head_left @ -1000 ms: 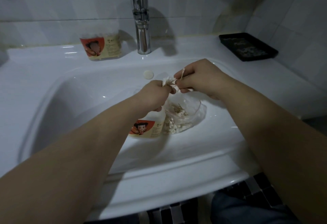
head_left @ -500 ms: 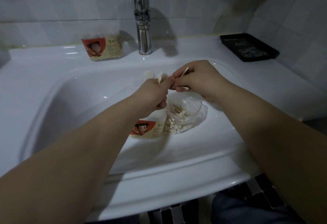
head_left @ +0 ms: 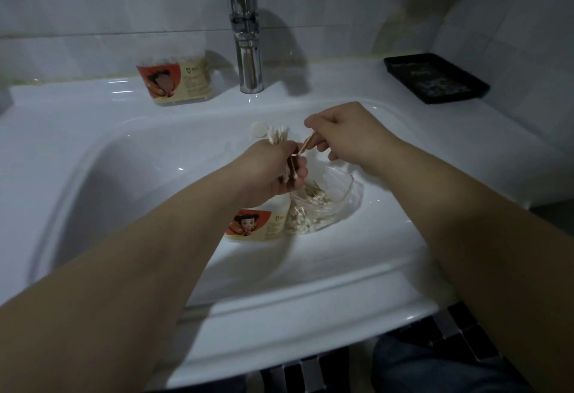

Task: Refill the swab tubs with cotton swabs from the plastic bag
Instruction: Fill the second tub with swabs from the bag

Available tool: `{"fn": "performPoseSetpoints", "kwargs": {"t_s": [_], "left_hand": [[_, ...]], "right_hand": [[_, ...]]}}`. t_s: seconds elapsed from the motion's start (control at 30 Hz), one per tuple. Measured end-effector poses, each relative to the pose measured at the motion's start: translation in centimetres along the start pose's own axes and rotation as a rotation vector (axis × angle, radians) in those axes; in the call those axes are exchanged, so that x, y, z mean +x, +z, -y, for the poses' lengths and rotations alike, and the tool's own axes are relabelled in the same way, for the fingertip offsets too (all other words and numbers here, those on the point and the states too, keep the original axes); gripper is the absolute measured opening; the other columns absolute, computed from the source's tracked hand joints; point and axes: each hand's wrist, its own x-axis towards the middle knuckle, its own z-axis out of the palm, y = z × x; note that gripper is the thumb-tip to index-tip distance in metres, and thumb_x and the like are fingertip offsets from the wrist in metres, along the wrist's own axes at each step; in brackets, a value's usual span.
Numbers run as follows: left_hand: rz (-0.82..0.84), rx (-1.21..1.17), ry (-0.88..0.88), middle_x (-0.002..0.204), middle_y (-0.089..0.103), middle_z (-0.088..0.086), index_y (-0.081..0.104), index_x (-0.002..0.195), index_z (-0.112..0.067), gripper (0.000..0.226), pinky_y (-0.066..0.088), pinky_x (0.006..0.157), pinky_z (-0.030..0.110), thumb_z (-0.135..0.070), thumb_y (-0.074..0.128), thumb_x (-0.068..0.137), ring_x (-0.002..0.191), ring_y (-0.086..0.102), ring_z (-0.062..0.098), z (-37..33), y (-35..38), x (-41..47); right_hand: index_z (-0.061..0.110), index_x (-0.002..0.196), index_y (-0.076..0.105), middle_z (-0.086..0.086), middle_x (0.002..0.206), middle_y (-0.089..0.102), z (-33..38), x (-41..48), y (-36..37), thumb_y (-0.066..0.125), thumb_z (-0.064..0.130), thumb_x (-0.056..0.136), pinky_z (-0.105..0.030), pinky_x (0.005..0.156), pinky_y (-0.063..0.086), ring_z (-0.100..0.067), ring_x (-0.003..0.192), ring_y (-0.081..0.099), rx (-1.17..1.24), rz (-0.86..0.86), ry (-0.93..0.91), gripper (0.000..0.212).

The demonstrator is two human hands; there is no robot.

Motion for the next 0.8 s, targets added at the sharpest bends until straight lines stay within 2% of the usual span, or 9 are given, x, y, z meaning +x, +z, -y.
{"fn": "performPoseSetpoints", "kwargs": {"t_s": [0.13, 0.2, 0.27, 0.37, 0.4, 0.5, 0.6, 0.7, 0.8], "left_hand": [[0.06, 0.075, -0.025, 0.061, 0.045, -0.003, 0.06, 0.088, -0.016, 0.027, 0.042, 0.051, 0.021, -0.027, 0.046, 0.108, 0.049, 0.044, 0.009, 0.0, 0.0, -0.1], [0.11, 0.069, -0.047, 0.058, 0.041, -0.006, 0.057, 0.082, -0.02, 0.031, 0.035, 0.045, 0.017, -0.032, 0.046, 0.108, 0.047, 0.038, 0.007, -0.2, 0.2, -0.3], [0.123, 0.021, -0.065, 0.055, 0.037, -0.009, 0.054, 0.082, -0.021, 0.031, 0.027, 0.04, 0.015, -0.033, 0.045, 0.108, 0.043, 0.031, 0.004, -0.5, 0.3, -0.5], [0.123, -0.011, -0.08, 0.055, 0.036, -0.009, 0.054, 0.084, -0.02, 0.029, 0.023, 0.035, 0.012, -0.033, 0.045, 0.108, 0.041, 0.029, 0.002, -0.9, 0.1, -0.6], [0.12, -0.002, -0.08, 0.056, 0.038, -0.009, 0.054, 0.084, -0.02, 0.029, 0.024, 0.034, 0.012, -0.033, 0.046, 0.108, 0.041, 0.031, 0.001, -0.9, 0.0, -0.5], [0.101, 0.07, -0.073, 0.057, 0.042, -0.009, 0.055, 0.082, -0.021, 0.028, 0.032, 0.038, 0.012, -0.034, 0.049, 0.106, 0.043, 0.038, 0.002, -0.7, -0.2, -0.5], [0.071, 0.123, -0.059, 0.055, 0.042, -0.008, 0.056, 0.085, -0.021, 0.027, 0.04, 0.043, 0.016, -0.038, 0.05, 0.106, 0.045, 0.044, 0.005, -0.5, 0.0, -0.6], [-0.016, 0.121, -0.035, 0.051, 0.042, -0.008, 0.054, 0.086, -0.02, 0.024, 0.034, 0.04, 0.017, -0.033, 0.049, 0.105, 0.042, 0.037, 0.006, -0.5, -0.1, -0.4], [-0.052, 0.109, -0.032, 0.048, 0.035, -0.009, 0.048, 0.08, -0.022, 0.028, 0.024, 0.04, 0.017, -0.036, 0.049, 0.104, 0.041, 0.028, 0.008, -0.6, -0.2, -0.3]], "right_hand": [[0.013, 0.098, 0.075, 0.008, 0.083, 0.073, 0.2, -0.5, 0.2, 0.051, 0.034, 0.104, -0.028, 0.061, 0.056, -0.015, 0.079, 0.063, -0.112, 0.115, -0.015, 0.033], [0.011, 0.1, 0.072, 0.006, 0.082, 0.067, 0.4, -0.9, 0.5, 0.046, 0.033, 0.106, -0.03, 0.061, 0.056, -0.016, 0.08, 0.062, -0.128, 0.172, -0.017, 0.035], [0.009, 0.11, 0.068, 0.002, 0.088, 0.064, 0.6, -1.0, 0.7, 0.041, 0.033, 0.108, -0.034, 0.064, 0.056, -0.017, 0.083, 0.063, -0.084, 0.168, -0.032, 0.036], [0.017, 0.132, 0.063, 0.001, 0.102, 0.062, 1.0, -1.0, 0.6, 0.04, 0.029, 0.109, -0.038, 0.07, 0.059, -0.014, 0.088, 0.062, 0.009, 0.146, -0.081, 0.034], [0.018, 0.126, 0.066, 0.002, 0.101, 0.063, 1.1, -1.1, 0.6, 0.041, 0.029, 0.109, -0.039, 0.073, 0.06, -0.012, 0.089, 0.062, 0.013, 0.175, -0.093, 0.032], [0.02, 0.089, 0.071, 0.003, 0.09, 0.065, 1.2, -1.4, 0.7, 0.045, 0.029, 0.106, -0.042, 0.076, 0.061, -0.009, 0.089, 0.062, -0.018, 0.269, -0.095, 0.032], [0.015, 0.093, 0.073, -0.005, 0.094, 0.07, 1.2, -1.2, 0.7, 0.048, 0.03, 0.104, -0.042, 0.072, 0.062, -0.016, 0.086, 0.067, 0.012, 0.241, -0.052, 0.032], [0.009, 0.102, 0.072, -0.01, 0.092, 0.074, 0.9, -0.7, 0.3, 0.05, 0.021, 0.101, -0.035, 0.06, 0.059, -0.025, 0.072, 0.073, 0.024, 0.172, 0.043, 0.024], [0.014, 0.093, 0.075, -0.005, 0.079, 0.077, 0.3, -1.1, 0.0, 0.058, 0.012, 0.093, -0.029, 0.06, 0.059, -0.02, 0.067, 0.075, -0.323, 0.31, 0.057, 0.017]]}}
